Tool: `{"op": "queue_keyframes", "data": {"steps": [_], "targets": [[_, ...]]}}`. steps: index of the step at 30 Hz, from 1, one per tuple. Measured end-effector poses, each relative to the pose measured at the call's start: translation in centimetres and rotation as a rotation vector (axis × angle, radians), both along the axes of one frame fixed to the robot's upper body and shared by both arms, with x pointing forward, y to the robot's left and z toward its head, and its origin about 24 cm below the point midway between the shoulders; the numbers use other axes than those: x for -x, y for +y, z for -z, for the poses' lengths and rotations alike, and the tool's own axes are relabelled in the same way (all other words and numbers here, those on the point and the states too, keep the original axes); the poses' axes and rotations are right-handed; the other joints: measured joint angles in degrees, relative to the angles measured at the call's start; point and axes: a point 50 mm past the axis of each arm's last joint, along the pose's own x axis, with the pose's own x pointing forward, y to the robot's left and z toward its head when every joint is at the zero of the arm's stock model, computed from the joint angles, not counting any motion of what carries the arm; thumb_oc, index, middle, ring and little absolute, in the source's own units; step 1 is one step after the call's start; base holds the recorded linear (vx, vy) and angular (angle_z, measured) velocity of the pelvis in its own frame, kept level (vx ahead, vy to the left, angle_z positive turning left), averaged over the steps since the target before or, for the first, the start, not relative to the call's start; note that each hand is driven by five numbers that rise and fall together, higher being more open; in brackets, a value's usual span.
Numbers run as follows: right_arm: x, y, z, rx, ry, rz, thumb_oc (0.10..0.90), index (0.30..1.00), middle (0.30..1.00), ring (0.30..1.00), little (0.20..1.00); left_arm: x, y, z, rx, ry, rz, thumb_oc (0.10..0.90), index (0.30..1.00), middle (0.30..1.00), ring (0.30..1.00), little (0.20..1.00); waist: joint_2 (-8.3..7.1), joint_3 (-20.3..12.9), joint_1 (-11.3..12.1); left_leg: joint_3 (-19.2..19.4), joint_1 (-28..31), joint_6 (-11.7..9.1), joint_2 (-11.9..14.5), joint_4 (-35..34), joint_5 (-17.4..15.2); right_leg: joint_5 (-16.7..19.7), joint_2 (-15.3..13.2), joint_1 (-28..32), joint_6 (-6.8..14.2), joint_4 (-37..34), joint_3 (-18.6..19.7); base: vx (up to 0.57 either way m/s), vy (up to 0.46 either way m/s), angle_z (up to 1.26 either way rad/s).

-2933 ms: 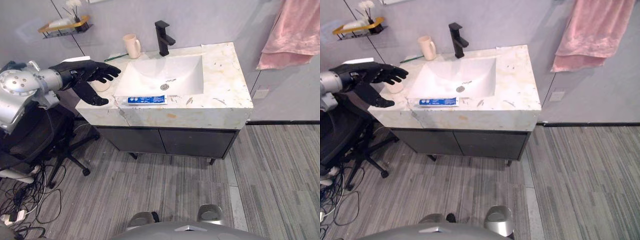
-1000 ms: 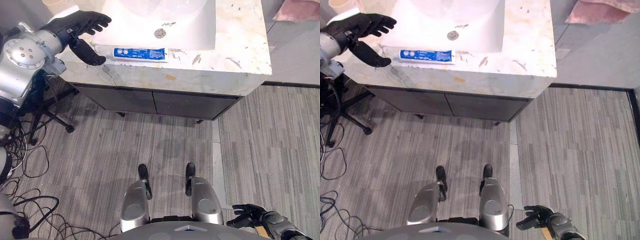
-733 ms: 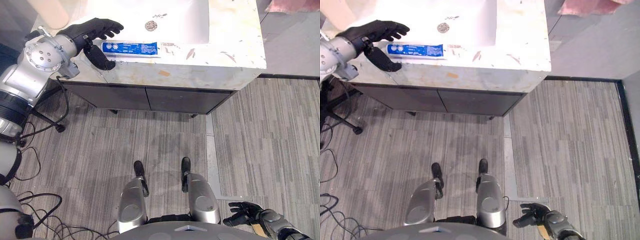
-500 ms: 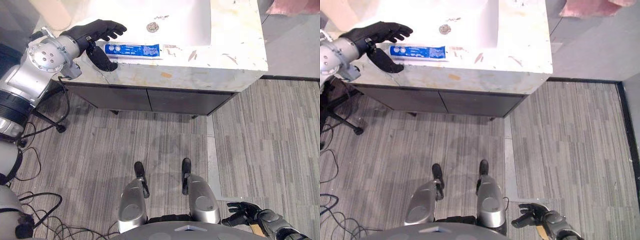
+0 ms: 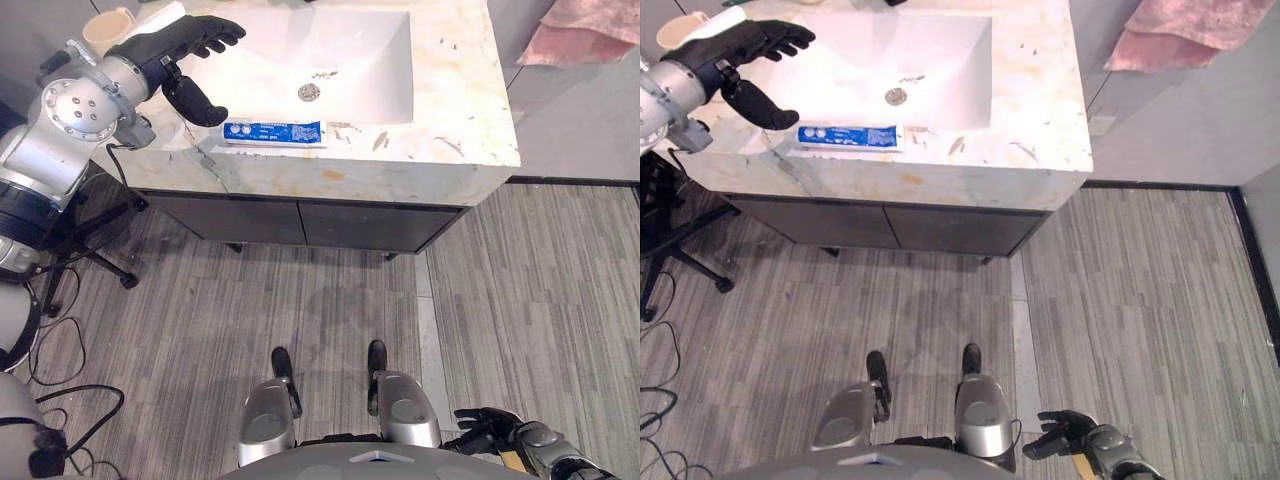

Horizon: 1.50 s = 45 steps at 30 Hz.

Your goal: Organize the bathroom.

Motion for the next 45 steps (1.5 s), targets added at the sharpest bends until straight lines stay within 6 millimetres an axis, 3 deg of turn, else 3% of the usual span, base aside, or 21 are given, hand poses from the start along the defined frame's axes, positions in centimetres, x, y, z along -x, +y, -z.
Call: {"op": "queue_keyframes", "data": {"steps": [8,10,15,17,18,19,21,22,24,25,26,28,34,38,40,41,42,43,44,45], "targets": [[3.1,-0.3,0.5,0.014,0.081,0.007,0.800,0.900,0.900,0.900,0.900,0.2,0.0,-0.3,0.013,-0.023,0.015,0.800,0.900,0.900,0.900,0.900,0.63,-4.6,1.1,-0.1,2.5,-0.4,0.0,-1.6,-0.3,-0.3,0.4,2.6,0.0,-1.0,-0.1,0.04,-0.012,0.01],[4.7,-0.7,0.7,0.031,0.138,0.004,0.800,0.900,0.900,0.900,0.900,0.3,0.5,0.4,0.026,-0.009,0.002,0.800,0.900,0.900,0.900,0.900,0.95,-7.2,1.0,-0.2,3.0,-0.4,0.0,-1.9,-0.2,-0.8,0.4,2.7,0.0,-0.9,0.0,0.04,-0.030,0.01],[6.3,-0.8,0.8,0.030,0.177,0.009,0.800,0.900,0.900,0.900,0.900,0.3,1.6,2.5,0.044,0.045,-0.030,0.800,0.900,0.900,0.900,0.900,2.03,-8.7,0.7,-0.1,4.0,-0.6,0.9,-0.9,-0.2,-3.3,1.3,2.5,-0.6,2.2,0.4,0.07,-0.035,-0.03],[6.7,-0.8,0.8,0.031,0.185,0.014,0.800,0.900,0.900,0.900,0.900,0.4,2.0,3.5,0.054,0.072,-0.043,0.800,0.900,0.900,0.900,0.900,2.58,-9.0,0.6,0.2,4.1,-2.5,1.7,-0.9,-0.4,-4.5,2.4,2.2,-1.3,4.0,0.4,0.06,0.005,0.04],[7.0,-0.7,0.9,0.026,0.189,0.015,0.800,0.900,0.900,0.900,0.900,0.3,2.0,3.8,0.059,0.079,-0.042,0.800,0.900,0.900,0.900,0.900,2.53,-9.0,0.5,0.7,3.3,-6.0,2.2,-0.3,0.0,-5.9,2.5,1.7,-2.1,5.1,0.4,0.08,0.045,0.48],[7.0,-0.6,0.9,0.024,0.188,0.016,0.800,0.900,0.900,0.900,0.900,0.2,1.9,3.8,0.059,0.080,-0.039,0.800,0.900,0.900,0.900,0.900,2.30,-8.9,-0.7,3.3,1.1,-7.6,2.9,2.0,1.0,-6.2,2.0,1.5,-2.4,5.3,-0.6,0.10,0.061,0.74],[7.0,-1.0,0.8,0.045,0.191,0.029,0.800,0.900,0.900,0.900,0.900,0.3,1.0,3.8,0.053,0.075,-0.006,0.800,0.900,0.900,0.900,0.900,2.30,-8.6,-0.8,10.2,-3.9,-4.6,4.5,7.7,1.1,-6.6,1.4,-0.3,-2.8,6.6,-1.7,0.07,0.057,0.45],[6.9,-1.1,0.8,0.058,0.195,0.032,0.800,0.900,0.900,0.900,0.900,0.4,0.2,3.6,0.046,0.067,0.028,0.800,0.900,0.900,0.900,0.900,2.17,-8.1,-0.3,14.1,-4.0,-1.1,4.8,7.7,-0.7,-6.7,1.4,-0.2,-2.9,6.8,-2.0,0.03,0.037,-0.01],[6.9,-1.1,0.8,0.061,0.197,0.026,0.800,0.900,0.900,0.900,0.900,0.6,-0.7,3.3,0.038,0.053,0.065,0.800,0.900,0.900,0.900,0.900,2.30,-8.2,-0.3,13.7,-2.5,-1.3,3.9,6.6,-0.5,-7.2,1.4,0.1,-2.7,7.7,-1.9,0.00,0.010,-0.08],[6.5,-0.9,0.8,0.057,0.175,0.014,0.800,0.900,0.900,0.900,0.900,0.8,-1.3,2.9,0.037,0.029,0.088,0.800,0.900,0.900,0.900,0.900,2.51,-8.2,-0.5,13.0,-1.8,0.5,3.0,5.8,-0.1,-8.2,0.9,-0.3,-2.2,9.4,-1.6,0.03,0.002,-0.04],[6.3,-0.7,0.8,0.049,0.164,0.004,0.800,0.900,0.900,0.900,0.900,0.8,-1.8,2.7,0.041,0.017,0.105,0.800,0.900,0.900,0.900,0.900,1.48,-7.6,-0.7,13.2,-1.5,0.8,2.3,5.5,-0.4,-8.6,0.3,-0.7,-1.6,10.0,-1.5,0.04,0.003,0.02],[5.8,-0.2,0.9,0.030,0.141,-0.003,0.800,0.900,0.900,0.900,0.900,1.0,-2.3,2.6,0.033,0.009,0.120,0.800,0.900,0.900,0.900,0.900,1.32,-7.2,-0.8,13.4,-1.5,1.0,1.1,4.8,-0.5,-8.5,-0.8,-1.3,-1.2,10.1,-1.4,0.06,0.003,0.01],[6.1,0.6,1.3,0.006,0.147,0.001,0.800,0.900,0.900,0.900,0.900,0.3,-0.4,3.2,0.020,0.045,0.009,0.800,0.900,0.900,0.900,0.900,-0.31,-5.5,-0.6,14.3,-1.4,2.1,0.4,4.8,-0.4,-7.5,-1.3,-1.4,0.1,8.7,-0.4,-0.01,0.003,-0.07],[5.5,0.6,1.2,0.007,0.136,-0.002,0.800,0.900,0.900,0.900,0.900,0.2,0.3,3.2,0.024,0.043,-0.025,0.800,0.900,0.900,0.900,0.900,-0.04,-3.9,-0.2,14.0,-1.5,2.8,-0.1,4.5,-0.6,-6.9,-1.6,-1.6,0.5,7.9,-0.1,-0.08,0.032,-0.06],[5.0,0.6,1.2,0.005,0.125,-0.006,0.800,0.900,0.900,0.900,0.900,0.1,-0.1,2.7,0.002,0.028,-0.018,0.800,0.900,0.900,0.900,0.900,0.07,-3.2,0.2,14.0,-2.0,4.4,-0.4,4.8,-1.3,-6.4,-1.7,-1.8,0.7,7.5,-0.1,-0.12,0.050,-0.06],[4.5,0.9,1.2,0.002,0.113,-0.015,0.800,0.900,0.900,0.900,0.900,0.0,-0.5,1.7,-0.019,0.000,-0.011,0.800,0.900,0.900,0.900,0.900,-0.21,-2.7,0.2,14.0,-3.1,5.6,-1.5,5.9,-2.9,-5.7,-1.7,-3.2,1.7,10.4,0.0,-0.11,-0.059,-0.15],[3.6,0.6,1.0,0.012,0.094,-0.028,0.800,0.900,0.900,0.900,0.900,-0.1,-1.1,0.5,-0.042,-0.032,-0.003,0.800,0.900,0.900,0.900,0.900,-0.01,-1.7,1.0,12.1,-5.2,6.8,-2.7,8.9,-5.0,-5.6,-2.8,-8.4,1.9,18.2,0.2,-0.03,-0.273,-0.50],[1.9,0.7,0.7,0.015,0.057,-0.048,0.800,0.900,0.900,0.900,0.900,0.1,-1.4,-1.2,-0.065,-0.080,-0.004,0.800,0.900,0.900,0.900,0.900,-0.77,0.1,2.1,11.0,-5.4,8.3,-3.1,9.7,-5.9,-4.1,-4.2,-16.6,4.7,31.3,3.4,0.00,-0.403,-0.37],[0.6,1.7,0.7,-0.017,0.012,-0.067,0.800,0.900,0.900,0.900,0.900,0.1,-1.8,-2.0,-0.062,-0.132,-0.010,0.800,0.900,0.900,0.900,0.900,-2.18,2.2,0.7,10.6,-4.7,7.4,-4.0,10.1,-5.9,-7.7,-4.6,-21.2,5.7,34.1,6.7,-0.07,-0.360,-0.20],[0.5,2.5,0.9,-0.033,0.006,-0.082,0.800,0.900,0.900,0.900,0.900,0.1,-2.2,-2.0,-0.081,-0.145,-0.006,0.800,0.900,0.900,0.900,0.900,-2.82,2.4,0.0,10.2,-4.9,7.6,-3.9,10.4,-6.3,-7.9,-4.3,-20.8,5.7,26.1,6.8,-0.08,-0.189,0.26]]}}
